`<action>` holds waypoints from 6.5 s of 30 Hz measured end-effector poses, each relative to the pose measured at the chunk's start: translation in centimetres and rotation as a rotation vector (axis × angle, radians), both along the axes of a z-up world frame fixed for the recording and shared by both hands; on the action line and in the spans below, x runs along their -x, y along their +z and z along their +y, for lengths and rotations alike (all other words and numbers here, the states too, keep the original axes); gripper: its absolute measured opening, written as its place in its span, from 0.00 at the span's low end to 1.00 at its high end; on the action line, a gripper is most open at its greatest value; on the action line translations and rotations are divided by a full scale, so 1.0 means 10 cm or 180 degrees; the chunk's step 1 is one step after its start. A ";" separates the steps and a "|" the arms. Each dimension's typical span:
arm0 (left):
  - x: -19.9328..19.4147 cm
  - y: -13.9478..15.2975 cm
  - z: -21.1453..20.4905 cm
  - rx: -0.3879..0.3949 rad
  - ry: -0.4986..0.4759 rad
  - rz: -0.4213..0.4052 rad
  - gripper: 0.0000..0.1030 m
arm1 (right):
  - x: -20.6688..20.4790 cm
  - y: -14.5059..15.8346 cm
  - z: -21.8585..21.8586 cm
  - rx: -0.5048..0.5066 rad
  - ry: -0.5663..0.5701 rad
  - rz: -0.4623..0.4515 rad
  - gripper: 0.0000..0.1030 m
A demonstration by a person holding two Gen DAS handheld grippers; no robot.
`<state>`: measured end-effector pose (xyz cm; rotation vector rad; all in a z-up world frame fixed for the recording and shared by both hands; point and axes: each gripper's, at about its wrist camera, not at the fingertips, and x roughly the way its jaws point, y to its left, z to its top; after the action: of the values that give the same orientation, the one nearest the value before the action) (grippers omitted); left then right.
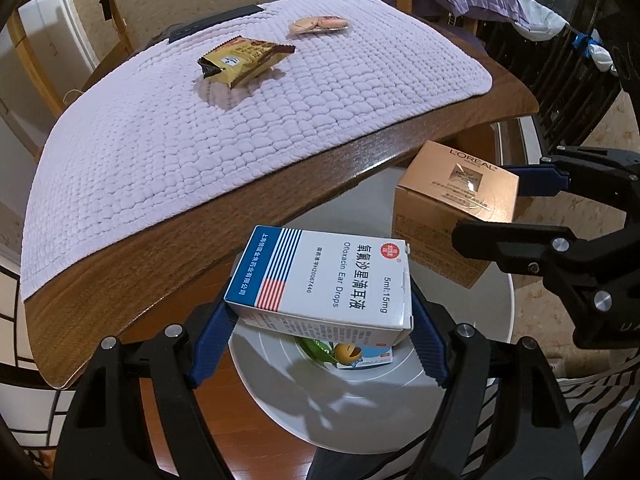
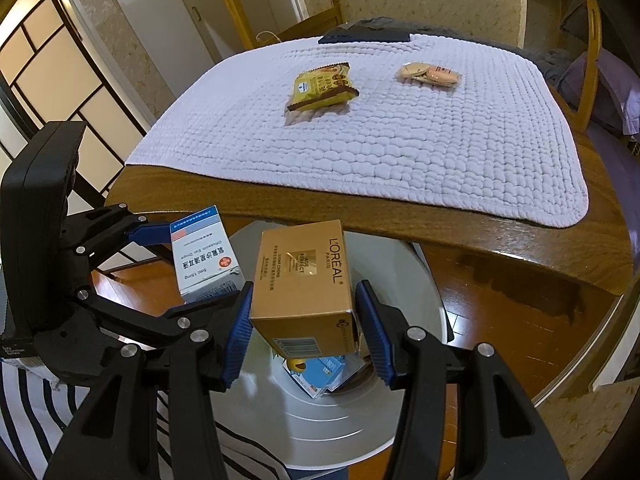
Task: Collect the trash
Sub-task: 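Carry the ear drops box with the left gripper while the right gripper carries the L'Oreal box over the bin, then open both grippers to drop the two boxes into the bin, then move the left gripper to the snack packet while the right gripper approaches the sponge pack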
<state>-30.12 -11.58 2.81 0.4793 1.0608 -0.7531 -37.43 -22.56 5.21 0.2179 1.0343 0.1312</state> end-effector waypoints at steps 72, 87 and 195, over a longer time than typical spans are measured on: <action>0.09 -0.91 -0.16 -0.0550 -0.0085 0.0234 0.77 | -0.06 -0.74 0.25 0.0068 0.0001 0.0483 0.49; 0.04 -0.94 -0.19 -0.0577 -0.0101 0.0256 0.77 | -0.08 -0.72 0.22 0.0068 0.0001 0.0529 0.49; -1.74 0.01 -0.96 0.0283 0.1018 -0.0253 0.98 | -2.68 -0.25 -1.04 0.0476 -0.0875 -0.0062 0.96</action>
<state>-12.68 -21.20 2.91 0.2525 0.9953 -0.4912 -10.61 -32.92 2.73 0.2202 0.9805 -0.1918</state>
